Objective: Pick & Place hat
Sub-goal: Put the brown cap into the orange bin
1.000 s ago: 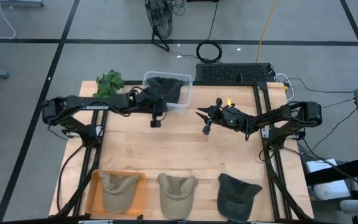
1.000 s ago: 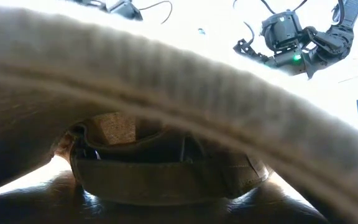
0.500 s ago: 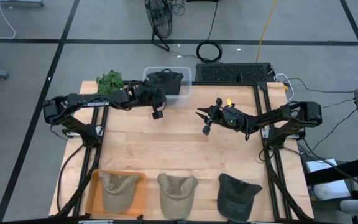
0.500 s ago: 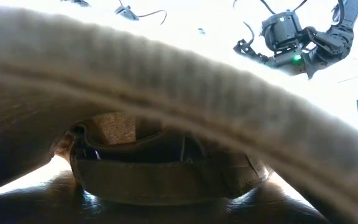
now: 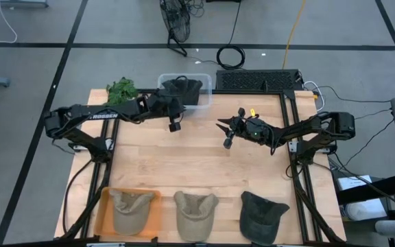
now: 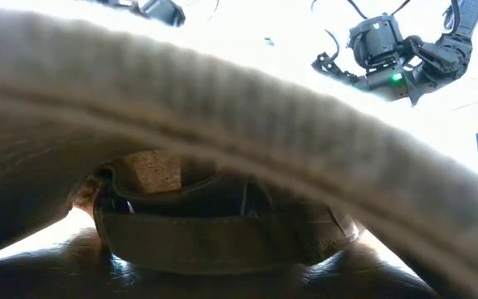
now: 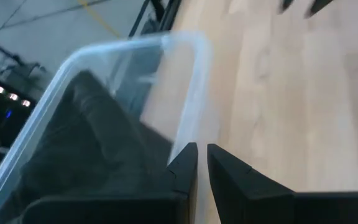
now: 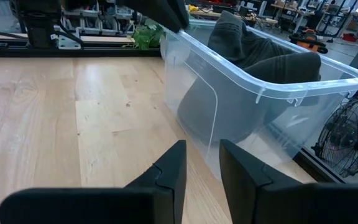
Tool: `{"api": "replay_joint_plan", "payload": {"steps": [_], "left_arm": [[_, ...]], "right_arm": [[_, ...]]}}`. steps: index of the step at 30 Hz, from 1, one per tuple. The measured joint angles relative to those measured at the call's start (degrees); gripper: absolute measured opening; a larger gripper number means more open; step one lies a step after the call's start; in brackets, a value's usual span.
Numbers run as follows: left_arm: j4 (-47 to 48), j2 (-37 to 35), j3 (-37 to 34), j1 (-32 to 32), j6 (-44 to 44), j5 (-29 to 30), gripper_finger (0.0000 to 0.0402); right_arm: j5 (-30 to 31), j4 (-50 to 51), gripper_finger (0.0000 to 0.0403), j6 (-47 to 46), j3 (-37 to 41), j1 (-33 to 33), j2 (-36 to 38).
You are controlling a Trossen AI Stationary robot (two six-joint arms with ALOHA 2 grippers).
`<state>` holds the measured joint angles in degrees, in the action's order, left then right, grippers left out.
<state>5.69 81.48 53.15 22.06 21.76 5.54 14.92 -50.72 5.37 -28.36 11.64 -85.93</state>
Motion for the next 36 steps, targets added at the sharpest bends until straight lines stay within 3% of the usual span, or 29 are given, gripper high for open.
{"api": "replay_joint_plan", "payload": {"steps": [10, 19, 26, 36], "left_arm": [[0.2, -5.8, 0.0, -4.4, -1.0, -0.9, 0.0049], [0.9, -17.4, 0.0, -6.9, -2.3, -1.0, 0.0049], [9.6, -26.4, 0.0, -7.4, -4.5, -1.0, 0.0049], [13.5, -29.4, 0.0, -7.0, -4.7, -1.0, 0.0049]], "right_arm": [[0.0, 0.0, 0.0073, -0.1, 0.0, 0.0, 0.0], [0.0, 0.1, 0.0073, -0.1, 0.0, 0.0, 0.0], [0.0, 0.4, 0.0073, -0.1, 0.0, 0.0, 0.0], [0.0, 0.4, 0.0073, -0.2, 0.0, 0.0, 0.0]]}}
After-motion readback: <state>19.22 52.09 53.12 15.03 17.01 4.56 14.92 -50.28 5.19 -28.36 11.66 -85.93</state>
